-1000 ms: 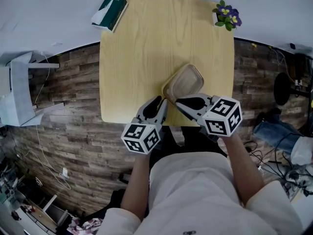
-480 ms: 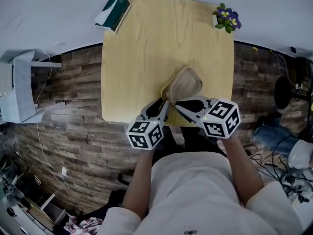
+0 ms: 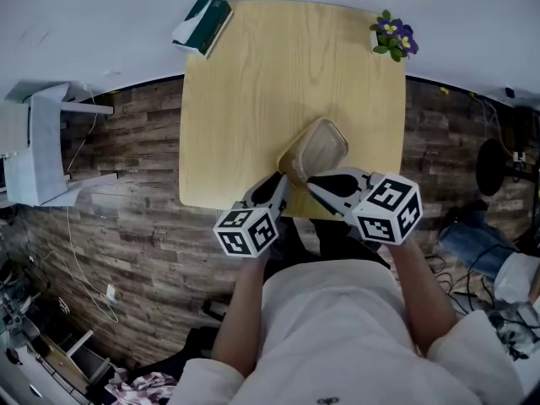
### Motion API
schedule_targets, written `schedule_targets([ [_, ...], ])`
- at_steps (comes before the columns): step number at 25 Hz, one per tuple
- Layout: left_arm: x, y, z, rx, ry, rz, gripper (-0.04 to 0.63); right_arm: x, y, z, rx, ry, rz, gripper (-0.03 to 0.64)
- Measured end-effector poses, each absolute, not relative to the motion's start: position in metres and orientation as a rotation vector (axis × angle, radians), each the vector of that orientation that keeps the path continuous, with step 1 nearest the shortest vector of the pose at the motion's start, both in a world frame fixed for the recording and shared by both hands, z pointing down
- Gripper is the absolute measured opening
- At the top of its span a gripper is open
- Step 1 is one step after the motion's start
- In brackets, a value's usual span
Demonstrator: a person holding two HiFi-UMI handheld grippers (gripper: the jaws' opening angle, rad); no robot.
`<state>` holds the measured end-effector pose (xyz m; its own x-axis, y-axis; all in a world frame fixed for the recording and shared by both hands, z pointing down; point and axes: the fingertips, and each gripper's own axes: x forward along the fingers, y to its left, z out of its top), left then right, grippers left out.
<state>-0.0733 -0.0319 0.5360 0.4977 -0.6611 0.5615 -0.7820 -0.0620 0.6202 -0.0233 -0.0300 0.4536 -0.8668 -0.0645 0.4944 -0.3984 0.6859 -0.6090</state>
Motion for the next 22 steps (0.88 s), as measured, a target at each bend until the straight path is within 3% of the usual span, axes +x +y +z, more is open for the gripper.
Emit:
schedule_targets([
  [22, -0.078, -0.024, 0.548, 1.651, -1.296, 0.126, 0.025, 0.007, -0.048, 0.434, 0.319, -2.495, 0.969, 0.02],
])
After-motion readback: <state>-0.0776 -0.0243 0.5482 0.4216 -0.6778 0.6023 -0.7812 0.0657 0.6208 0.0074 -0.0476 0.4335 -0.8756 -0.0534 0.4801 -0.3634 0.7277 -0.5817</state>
